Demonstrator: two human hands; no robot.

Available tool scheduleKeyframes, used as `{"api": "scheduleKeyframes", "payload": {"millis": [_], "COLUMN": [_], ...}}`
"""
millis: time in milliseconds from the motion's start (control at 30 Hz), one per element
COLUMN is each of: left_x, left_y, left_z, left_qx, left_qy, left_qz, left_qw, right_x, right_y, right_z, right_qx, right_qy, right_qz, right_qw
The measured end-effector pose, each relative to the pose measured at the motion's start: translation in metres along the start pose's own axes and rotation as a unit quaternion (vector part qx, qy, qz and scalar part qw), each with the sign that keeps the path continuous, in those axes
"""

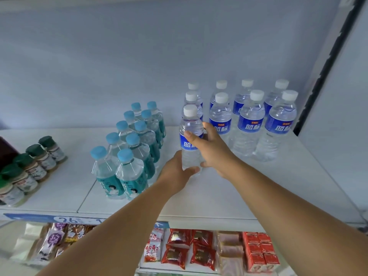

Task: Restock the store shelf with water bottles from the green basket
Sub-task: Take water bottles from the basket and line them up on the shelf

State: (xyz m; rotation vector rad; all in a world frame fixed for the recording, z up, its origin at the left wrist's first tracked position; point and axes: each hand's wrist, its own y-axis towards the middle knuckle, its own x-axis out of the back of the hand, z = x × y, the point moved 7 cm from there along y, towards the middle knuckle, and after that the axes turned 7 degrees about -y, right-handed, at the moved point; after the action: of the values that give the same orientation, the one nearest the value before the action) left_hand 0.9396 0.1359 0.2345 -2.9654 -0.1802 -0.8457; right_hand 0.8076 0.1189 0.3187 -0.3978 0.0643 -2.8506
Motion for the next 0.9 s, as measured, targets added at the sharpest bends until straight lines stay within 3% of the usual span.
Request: {"api": "scheduleKeyframes", "payload": {"millis": [200, 467, 667, 900], "left_x": [0.005, 0.008, 0.010, 0.007], "left_y": [0.000, -0.017, -0.047, -0.108], "left_z": [-0.007, -0.011, -0.010, -0.002], "left_qx": [0.006, 0.018, 0.021, -0.016], "left_qy": [0.049, 0.053, 0.097, 0.148], "left_qz": [0.001, -0.009, -0.028, 0.043], "left_qw": [0.999, 0.998, 0.995, 0.988], "right_x": [0.004, 0.017, 0.028, 0.019], "right_y": [-0.005, -0.022, -0.051, -0.089], "right_z": [-0.001, -0.021, -0.015, -0.049], "right_qx": [0.018, -0.042, -0.018, -0.066], "right_qy": [-0.040, -0.060, -0.077, -0.069], "right_qz": [-0.022, -0.061, -0.087, -0.058], "right_qw": [0.999, 0.995, 0.993, 0.994]}}
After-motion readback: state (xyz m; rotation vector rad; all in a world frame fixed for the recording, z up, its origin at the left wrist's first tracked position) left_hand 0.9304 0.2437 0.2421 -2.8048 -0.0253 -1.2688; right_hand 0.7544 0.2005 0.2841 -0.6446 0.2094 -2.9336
